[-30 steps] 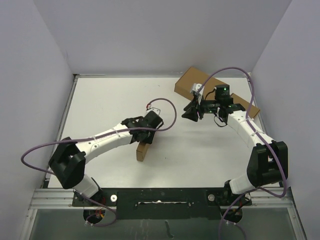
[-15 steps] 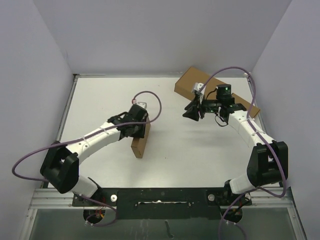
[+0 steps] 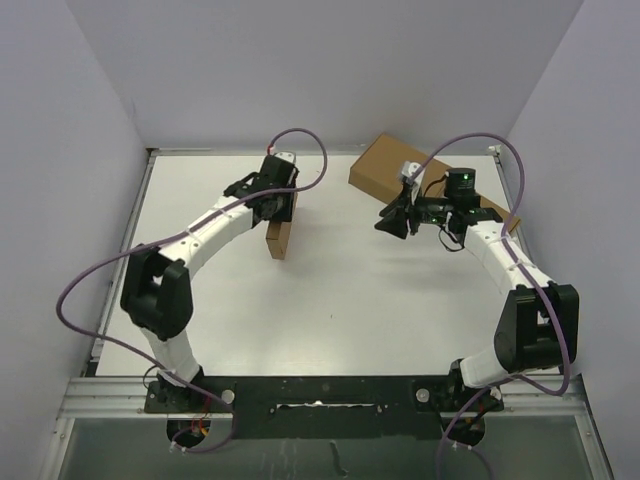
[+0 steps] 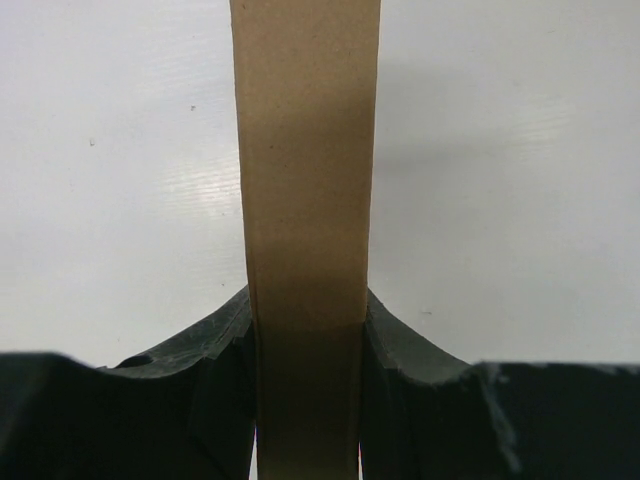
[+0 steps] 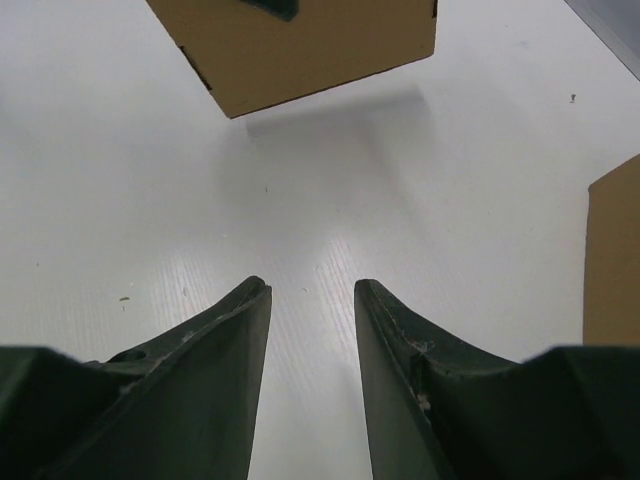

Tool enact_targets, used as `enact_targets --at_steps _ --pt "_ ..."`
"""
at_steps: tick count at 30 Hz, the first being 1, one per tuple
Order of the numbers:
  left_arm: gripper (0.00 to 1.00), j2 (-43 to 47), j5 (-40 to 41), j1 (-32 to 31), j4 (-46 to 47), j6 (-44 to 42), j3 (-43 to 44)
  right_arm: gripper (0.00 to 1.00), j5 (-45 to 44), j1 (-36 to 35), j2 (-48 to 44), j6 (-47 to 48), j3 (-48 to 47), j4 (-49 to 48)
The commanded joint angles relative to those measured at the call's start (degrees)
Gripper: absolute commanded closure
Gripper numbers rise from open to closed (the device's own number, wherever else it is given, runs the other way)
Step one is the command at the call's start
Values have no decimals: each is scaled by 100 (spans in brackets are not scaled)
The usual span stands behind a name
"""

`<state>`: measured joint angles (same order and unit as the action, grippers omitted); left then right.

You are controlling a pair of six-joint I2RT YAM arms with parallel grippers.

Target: Fold the paper box

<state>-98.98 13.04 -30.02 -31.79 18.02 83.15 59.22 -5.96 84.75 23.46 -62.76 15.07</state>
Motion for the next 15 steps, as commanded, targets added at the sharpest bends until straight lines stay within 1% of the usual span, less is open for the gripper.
enact_targets --at_steps 1,2,6,7,9,12,13,15 --pt "81 -918 916 -174 -587 -432 965 60 237 134 -239 -96 38 -253" --pt "80 -1106 1003 -230 -662 -479 1202 60 247 173 -243 -104 41 -252" --pt "65 -1895 1381 -503 -870 -766 2207 60 305 351 -262 -141 44 -269" --pt "63 -2078 1347 -536 -997 -793 2498 60 323 409 -273 -162 47 -273" --pt "54 -2450 1252 -637 -1260 -804 3087 60 363 523 -312 -197 61 -293" --pt "33 -2964 1050 -828 -1620 -848 3979 60 454 730 -363 -279 78 -340" --pt "28 -3111 889 -873 -1729 -828 4207 60 484 800 -377 -314 94 -368" --pt "23 -3316 487 -953 -1875 -751 4620 60 554 947 -402 -382 121 -411"
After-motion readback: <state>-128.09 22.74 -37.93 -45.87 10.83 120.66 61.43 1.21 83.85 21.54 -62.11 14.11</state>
